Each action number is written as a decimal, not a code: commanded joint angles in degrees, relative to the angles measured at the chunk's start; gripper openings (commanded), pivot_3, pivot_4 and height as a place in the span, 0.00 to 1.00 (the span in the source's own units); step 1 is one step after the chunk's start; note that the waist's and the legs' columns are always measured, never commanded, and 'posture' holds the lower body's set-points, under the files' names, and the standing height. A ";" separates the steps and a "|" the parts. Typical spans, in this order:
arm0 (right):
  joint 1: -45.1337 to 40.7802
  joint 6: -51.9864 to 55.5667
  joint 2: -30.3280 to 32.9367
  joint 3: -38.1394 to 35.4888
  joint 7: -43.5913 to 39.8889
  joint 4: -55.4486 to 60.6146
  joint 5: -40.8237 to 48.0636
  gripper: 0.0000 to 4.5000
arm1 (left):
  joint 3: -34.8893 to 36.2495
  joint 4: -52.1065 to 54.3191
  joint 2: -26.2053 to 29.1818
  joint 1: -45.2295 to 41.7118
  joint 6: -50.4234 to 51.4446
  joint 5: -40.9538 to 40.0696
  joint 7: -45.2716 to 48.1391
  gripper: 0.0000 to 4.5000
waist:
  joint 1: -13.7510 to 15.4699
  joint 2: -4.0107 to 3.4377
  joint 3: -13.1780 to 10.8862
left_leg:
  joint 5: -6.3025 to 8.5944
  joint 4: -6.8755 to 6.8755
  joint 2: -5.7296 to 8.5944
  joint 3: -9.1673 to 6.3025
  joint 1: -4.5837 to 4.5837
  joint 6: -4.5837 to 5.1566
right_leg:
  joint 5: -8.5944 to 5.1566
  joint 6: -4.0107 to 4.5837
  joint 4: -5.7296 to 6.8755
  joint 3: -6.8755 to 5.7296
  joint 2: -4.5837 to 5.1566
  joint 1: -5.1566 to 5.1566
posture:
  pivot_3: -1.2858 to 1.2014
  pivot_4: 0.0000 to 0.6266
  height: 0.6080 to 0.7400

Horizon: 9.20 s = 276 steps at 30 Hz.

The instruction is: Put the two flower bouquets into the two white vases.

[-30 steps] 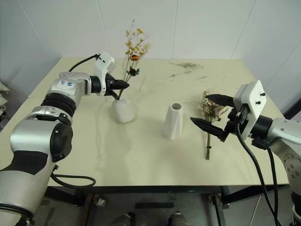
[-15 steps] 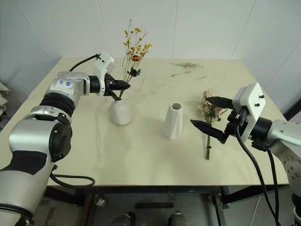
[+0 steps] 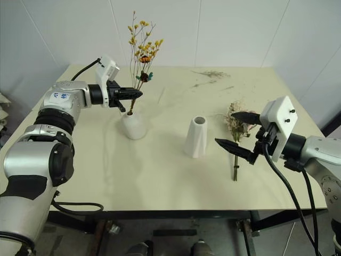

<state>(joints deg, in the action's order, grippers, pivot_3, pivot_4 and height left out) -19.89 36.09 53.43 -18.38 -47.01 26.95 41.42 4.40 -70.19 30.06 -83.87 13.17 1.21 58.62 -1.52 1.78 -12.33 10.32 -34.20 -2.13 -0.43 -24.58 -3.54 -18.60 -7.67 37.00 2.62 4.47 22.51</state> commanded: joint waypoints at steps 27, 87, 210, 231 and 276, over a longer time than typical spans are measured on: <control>-3.99 -3.31 0.27 1.85 -5.23 -0.57 -1.81 1.00 | 16.62 6.58 3.37 9.86 -9.80 -21.26 13.39 0.01 | -0.02 0.00 0.00 | 0.00 -0.18 -0.01 0.00 0.01 0.00 | 0.00 0.00 0.16 0.01 0.00 -0.02 | 0.52 0.24 1.00; -7.12 -0.17 -4.20 1.16 -2.80 -1.35 7.67 1.00 | 20.19 -2.15 1.03 8.78 -17.49 -21.28 5.66 0.01 | -0.03 0.00 0.00 | 0.00 -0.34 -0.01 -0.01 0.02 0.01 | 0.00 0.01 0.33 0.03 0.00 -0.01 | 0.52 0.24 1.00; -7.61 -2.28 -5.05 3.84 -2.90 -4.32 3.10 1.00 | 13.85 -1.37 2.48 12.93 -14.28 -14.60 8.79 0.99 | 0.03 0.01 0.00 | 0.00 -0.01 -0.01 -0.01 0.03 0.01 | 0.00 0.01 -0.01 0.00 0.00 -0.03 | 0.52 0.24 1.00; -7.68 -2.65 -5.35 4.47 -3.54 -4.73 1.42 1.00 | 2.06 -2.93 0.72 2.50 -12.71 -3.21 2.94 0.99 | 0.08 0.02 -0.01 | 0.00 0.01 0.00 -0.01 0.00 0.01 | 0.00 0.00 -0.08 -0.01 -0.01 -0.03 | 0.52 0.24 1.00; -5.56 -1.55 -5.09 4.08 -1.75 -2.96 1.81 1.00 | 0.98 -3.59 1.61 4.23 -14.72 0.01 0.25 0.01 | -0.06 0.03 -0.01 | 0.01 0.03 -0.01 0.00 -0.01 0.01 | 0.00 0.00 -0.04 0.01 -0.02 0.01 | 0.52 0.24 1.00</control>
<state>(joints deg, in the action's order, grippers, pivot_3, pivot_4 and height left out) -24.44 35.02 47.94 -13.68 -48.33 23.10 42.93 4.47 -75.08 31.39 -79.76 -0.83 2.18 59.24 -1.58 1.81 -12.35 10.32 -34.17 -2.14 -0.43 -24.59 -3.53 -18.60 -7.66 36.96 2.63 4.45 22.52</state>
